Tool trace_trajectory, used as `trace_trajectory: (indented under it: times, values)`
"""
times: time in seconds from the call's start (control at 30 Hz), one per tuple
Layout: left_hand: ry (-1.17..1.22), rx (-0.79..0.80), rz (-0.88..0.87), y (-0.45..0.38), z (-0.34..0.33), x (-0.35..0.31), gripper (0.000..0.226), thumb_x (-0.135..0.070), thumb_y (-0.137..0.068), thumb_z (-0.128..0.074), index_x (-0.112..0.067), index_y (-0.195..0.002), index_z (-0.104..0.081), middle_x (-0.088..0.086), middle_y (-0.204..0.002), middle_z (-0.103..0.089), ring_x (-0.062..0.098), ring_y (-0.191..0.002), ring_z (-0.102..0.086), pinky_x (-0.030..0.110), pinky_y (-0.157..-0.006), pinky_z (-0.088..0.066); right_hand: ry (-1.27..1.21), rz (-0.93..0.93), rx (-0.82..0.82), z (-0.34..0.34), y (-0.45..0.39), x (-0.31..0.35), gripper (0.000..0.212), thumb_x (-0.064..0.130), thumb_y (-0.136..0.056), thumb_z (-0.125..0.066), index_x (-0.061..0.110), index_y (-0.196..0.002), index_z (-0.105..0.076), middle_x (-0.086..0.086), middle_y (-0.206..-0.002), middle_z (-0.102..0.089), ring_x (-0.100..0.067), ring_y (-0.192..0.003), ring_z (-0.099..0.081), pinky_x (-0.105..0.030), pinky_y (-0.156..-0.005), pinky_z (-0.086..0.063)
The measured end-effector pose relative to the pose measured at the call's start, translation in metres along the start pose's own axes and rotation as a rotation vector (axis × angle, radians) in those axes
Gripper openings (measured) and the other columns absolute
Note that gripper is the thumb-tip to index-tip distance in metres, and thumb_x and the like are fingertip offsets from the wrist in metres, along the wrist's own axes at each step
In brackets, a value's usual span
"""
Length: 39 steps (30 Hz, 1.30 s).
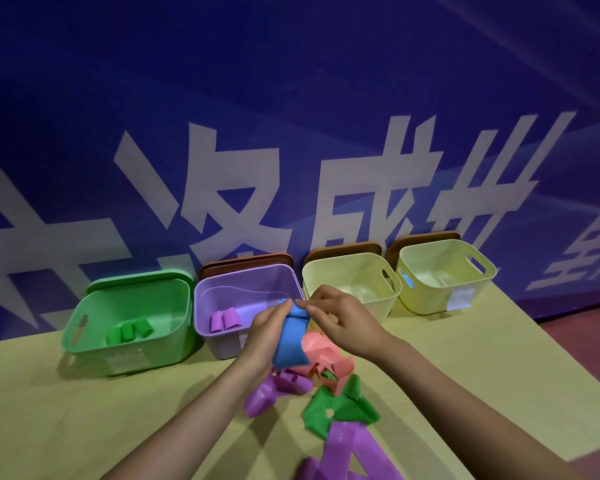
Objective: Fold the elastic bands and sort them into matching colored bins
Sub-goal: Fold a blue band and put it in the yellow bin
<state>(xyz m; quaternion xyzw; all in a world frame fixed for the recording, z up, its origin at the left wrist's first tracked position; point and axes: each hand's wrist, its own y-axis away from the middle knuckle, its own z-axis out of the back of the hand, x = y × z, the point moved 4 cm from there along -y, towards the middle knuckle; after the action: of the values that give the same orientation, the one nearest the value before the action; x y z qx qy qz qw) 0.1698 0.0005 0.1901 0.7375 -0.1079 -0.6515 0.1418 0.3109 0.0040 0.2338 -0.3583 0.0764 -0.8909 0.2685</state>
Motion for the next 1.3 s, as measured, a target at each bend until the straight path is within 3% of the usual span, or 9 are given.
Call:
trace_trajectory:
  times: [0.13, 0.37, 0.5, 0.6, 0.73, 0.9, 1.07, 1.2, 1.3]
  values:
    - [0.001, 0.028, -0.022, -0.001, -0.003, -0.001, 0.018, -0.029, -0.097, -0.051, -0.019, -0.096, -0.067, 0.013, -0.096, -0.068, 0.024, -0.082, -0.062, 0.033, -0.071, -0.047, -0.113, -0.102, -0.082, -0.003, -0.001, -0.005, 0.026, 0.022, -0.096, -0.055, 0.016, -0.115, -0.071, 0.009, -0.091, -0.053, 0.001, -0.084, -0.053, -0.008, -0.076, -0.037]
    - [-0.011, 0.080, -0.135, 0.000, -0.007, -0.009, 0.018, -0.025, -0.100, -0.046, -0.021, -0.099, -0.064, 0.011, -0.097, -0.067, 0.025, -0.087, -0.063, 0.041, -0.079, -0.050, -0.475, -0.435, -0.146, -0.012, -0.001, -0.013, 0.022, 0.017, -0.095, -0.057, 0.016, -0.115, -0.065, -0.002, -0.091, -0.061, -0.004, -0.076, -0.057, -0.015, -0.070, -0.046]
    - [-0.118, 0.088, -0.217, 0.000, -0.008, -0.013, 0.016, -0.026, -0.100, -0.045, -0.024, -0.100, -0.061, 0.009, -0.098, -0.066, 0.022, -0.087, -0.063, 0.036, -0.078, -0.050, -0.673, -0.441, -0.097, -0.014, 0.000, -0.005, 0.025, 0.015, -0.097, -0.052, 0.004, -0.076, -0.061, -0.003, -0.061, -0.051, -0.004, -0.053, -0.050, -0.015, -0.056, -0.042]
    - [-0.204, 0.063, -0.242, -0.002, -0.008, -0.011, 0.015, -0.024, -0.100, -0.045, -0.024, -0.097, -0.060, 0.010, -0.101, -0.066, 0.023, -0.090, -0.063, 0.034, -0.078, -0.051, -0.640, -0.434, -0.107, -0.013, -0.002, -0.005, 0.019, 0.009, -0.094, -0.056, 0.007, -0.076, -0.062, 0.000, -0.059, -0.052, 0.000, -0.049, -0.050, -0.012, -0.052, -0.041]
    - [-0.257, -0.007, -0.246, -0.003, -0.009, -0.010, 0.014, -0.017, -0.100, -0.044, -0.017, -0.094, -0.057, 0.001, -0.086, -0.061, 0.014, -0.076, -0.057, 0.013, -0.060, -0.044, -0.322, -0.365, -0.171, -0.016, -0.003, -0.013, 0.010, 0.012, -0.090, -0.063, 0.010, -0.084, -0.071, 0.008, -0.063, -0.057, 0.002, -0.056, -0.051, -0.013, -0.057, -0.037]
    - [-0.217, 0.033, -0.224, -0.002, -0.009, -0.009, 0.016, -0.020, -0.100, -0.046, -0.020, -0.094, -0.061, 0.011, -0.097, -0.065, 0.018, -0.082, -0.059, 0.031, -0.073, -0.047, -0.045, -0.173, -0.238, -0.012, 0.001, -0.003, 0.017, 0.021, -0.088, -0.062, 0.011, -0.094, -0.074, 0.020, -0.065, -0.048, 0.009, -0.068, -0.052, -0.008, -0.061, -0.034]
    - [0.045, 0.079, -0.127, 0.003, -0.010, -0.006, 0.018, -0.026, -0.097, -0.052, -0.017, -0.101, -0.067, 0.018, -0.104, -0.068, 0.030, -0.093, -0.064, 0.048, -0.086, -0.051, -0.245, -0.276, -0.293, -0.010, 0.000, -0.004, 0.008, 0.012, -0.089, -0.063, 0.011, -0.089, -0.072, 0.016, -0.066, -0.057, 0.003, -0.067, -0.054, -0.010, -0.060, -0.037]
    - [0.066, 0.046, -0.085, 0.002, -0.012, -0.006, 0.016, -0.028, -0.094, -0.056, -0.017, -0.094, -0.067, 0.013, -0.093, -0.069, 0.024, -0.083, -0.064, 0.037, -0.075, -0.052, -0.374, -0.352, -0.307, -0.013, 0.002, -0.010, 0.009, 0.012, -0.089, -0.064, 0.011, -0.091, -0.073, 0.012, -0.069, -0.062, 0.002, -0.064, -0.054, -0.011, -0.060, -0.039]
    - [0.032, -0.003, -0.060, 0.001, -0.011, -0.006, 0.016, -0.032, -0.092, -0.060, -0.018, -0.089, -0.068, 0.011, -0.093, -0.071, 0.022, -0.084, -0.065, 0.036, -0.080, -0.052, -0.325, -0.347, -0.341, -0.010, 0.003, -0.012, 0.008, 0.012, -0.088, -0.065, 0.011, -0.091, -0.073, 0.011, -0.071, -0.062, 0.000, -0.065, -0.053, -0.011, -0.061, -0.038]
